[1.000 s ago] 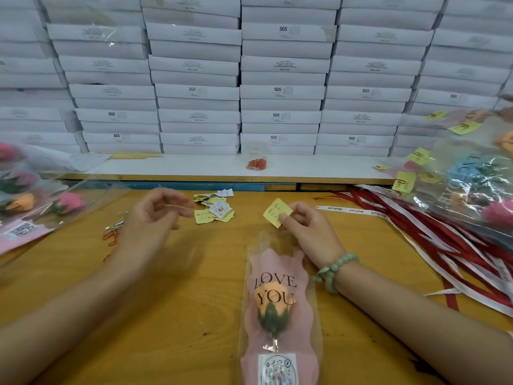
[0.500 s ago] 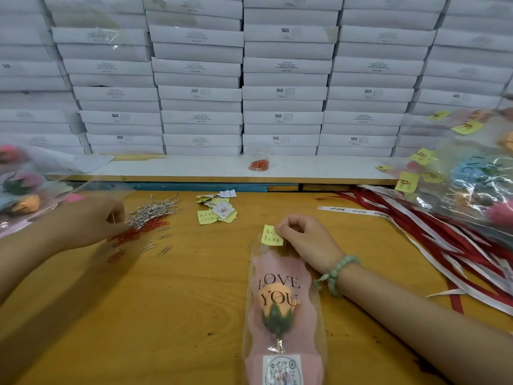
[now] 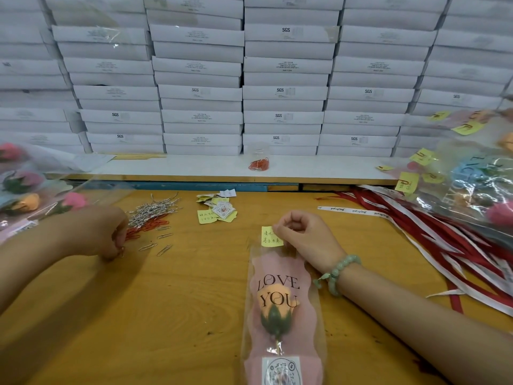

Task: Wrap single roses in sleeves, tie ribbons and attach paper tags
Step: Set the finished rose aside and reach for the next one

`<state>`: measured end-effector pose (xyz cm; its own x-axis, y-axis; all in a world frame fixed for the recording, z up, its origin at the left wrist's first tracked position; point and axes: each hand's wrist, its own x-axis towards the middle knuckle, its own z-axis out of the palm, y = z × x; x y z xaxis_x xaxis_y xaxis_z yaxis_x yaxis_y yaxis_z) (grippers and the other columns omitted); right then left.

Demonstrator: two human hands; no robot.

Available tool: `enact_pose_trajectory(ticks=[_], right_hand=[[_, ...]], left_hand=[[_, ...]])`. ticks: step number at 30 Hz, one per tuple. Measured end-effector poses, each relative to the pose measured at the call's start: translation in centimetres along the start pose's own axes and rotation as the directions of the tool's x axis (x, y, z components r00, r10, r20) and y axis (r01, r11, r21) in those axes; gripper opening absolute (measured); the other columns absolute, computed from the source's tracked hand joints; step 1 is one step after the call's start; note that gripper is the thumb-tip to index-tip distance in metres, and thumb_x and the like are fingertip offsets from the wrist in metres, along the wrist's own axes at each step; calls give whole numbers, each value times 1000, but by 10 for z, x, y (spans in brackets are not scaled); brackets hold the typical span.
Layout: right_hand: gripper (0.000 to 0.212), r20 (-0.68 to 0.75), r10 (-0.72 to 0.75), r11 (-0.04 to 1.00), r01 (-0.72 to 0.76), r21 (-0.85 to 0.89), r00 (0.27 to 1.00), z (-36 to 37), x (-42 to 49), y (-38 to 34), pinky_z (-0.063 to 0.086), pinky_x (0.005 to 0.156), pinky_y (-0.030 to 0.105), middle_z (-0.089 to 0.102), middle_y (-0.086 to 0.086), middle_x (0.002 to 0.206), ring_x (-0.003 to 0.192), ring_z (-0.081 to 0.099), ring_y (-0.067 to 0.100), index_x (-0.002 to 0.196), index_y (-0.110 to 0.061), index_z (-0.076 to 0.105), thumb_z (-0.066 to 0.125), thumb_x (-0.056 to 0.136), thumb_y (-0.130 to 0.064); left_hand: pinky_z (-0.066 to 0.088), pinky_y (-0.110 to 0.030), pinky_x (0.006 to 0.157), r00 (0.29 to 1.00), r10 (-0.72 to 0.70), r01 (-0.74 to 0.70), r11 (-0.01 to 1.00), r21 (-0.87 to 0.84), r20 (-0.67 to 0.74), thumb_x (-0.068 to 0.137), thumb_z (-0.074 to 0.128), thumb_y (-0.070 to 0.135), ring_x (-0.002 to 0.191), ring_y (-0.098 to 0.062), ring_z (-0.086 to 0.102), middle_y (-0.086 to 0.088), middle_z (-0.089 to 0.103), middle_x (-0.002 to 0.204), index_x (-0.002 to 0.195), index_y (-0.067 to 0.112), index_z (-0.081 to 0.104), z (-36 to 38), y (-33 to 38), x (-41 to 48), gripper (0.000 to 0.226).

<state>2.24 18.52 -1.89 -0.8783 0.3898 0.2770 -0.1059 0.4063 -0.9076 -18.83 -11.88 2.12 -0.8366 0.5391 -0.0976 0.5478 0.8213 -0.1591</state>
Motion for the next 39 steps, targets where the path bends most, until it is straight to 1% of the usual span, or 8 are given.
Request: enact_pose_trajectory(ticks=[9,13,15,19,21,29,36,39], right_hand=[[11,3,0,1000,0,-4,1000,0,0,1,47,58,17,63,-6,66,57,56,4,76,-15,64,68,87,-17],[10,2,4,999,-4,39,1000,1,2,2,49,59,22,63,-9,61,58,58,6,78,-15,63,70,85,-16],[9,14,-2,997,1,82,1000,1,1,1,51,58,23,63,-8,62,60,61,9,82,-14,62,70,85,-13],[10,72,-40,994,32,107,997,4,-2,-2,55,62,26,66,3,76,73,67,16,86,-12,60,70,85,-12],[9,98,-61,992,50,113,993,6,-3,-5,56,63,25,66,4,78,74,67,15,84,-12,61,70,85,-10],[6,125,-71,996,63,70,990,12,-7,-7,55,70,22,68,1,78,73,66,11,82,-13,67,73,82,-13],[23,150,-74,997,70,28,986,12,-10,-10,43,64,10,63,-19,60,63,56,-7,77,-15,74,60,93,-27],[15,167,-74,996,66,57,983,13,-9,-11,50,67,16,69,-10,67,68,62,-3,79,-14,75,69,86,-26]], left_hand=[[40,-9,47,1000,11,-12,996,-88,-14,74,74,13,59,0,55,11,60,68,69,26,61,-7,8,-9,19],[46,-16,53,980,54,-82,987,-141,-194,75,71,7,59,-2,59,10,65,67,65,29,60,-19,19,-17,27],[50,-21,53,958,64,-146,947,-285,-280,78,72,7,56,0,63,9,67,65,72,28,62,-26,35,-23,24],[55,-31,56,941,75,-285,702,-652,-331,83,74,12,62,-8,69,7,73,72,81,19,62,-34,83,-41,14],[52,-19,52,926,92,-355,542,-762,-366,82,73,7,63,-6,70,-1,74,76,82,10,63,-32,107,-48,11],[55,-17,64,933,117,-342,0,-940,-340,80,71,1,80,-15,73,-9,76,86,80,12,74,8,155,-52,11],[56,-20,81,928,194,-308,-81,-948,-318,77,74,12,99,-18,71,-7,76,100,97,18,76,18,157,-50,22],[55,-20,85,921,211,-322,-55,-945,-326,80,72,3,101,-17,70,-6,76,101,98,18,76,18,158,-51,25]])
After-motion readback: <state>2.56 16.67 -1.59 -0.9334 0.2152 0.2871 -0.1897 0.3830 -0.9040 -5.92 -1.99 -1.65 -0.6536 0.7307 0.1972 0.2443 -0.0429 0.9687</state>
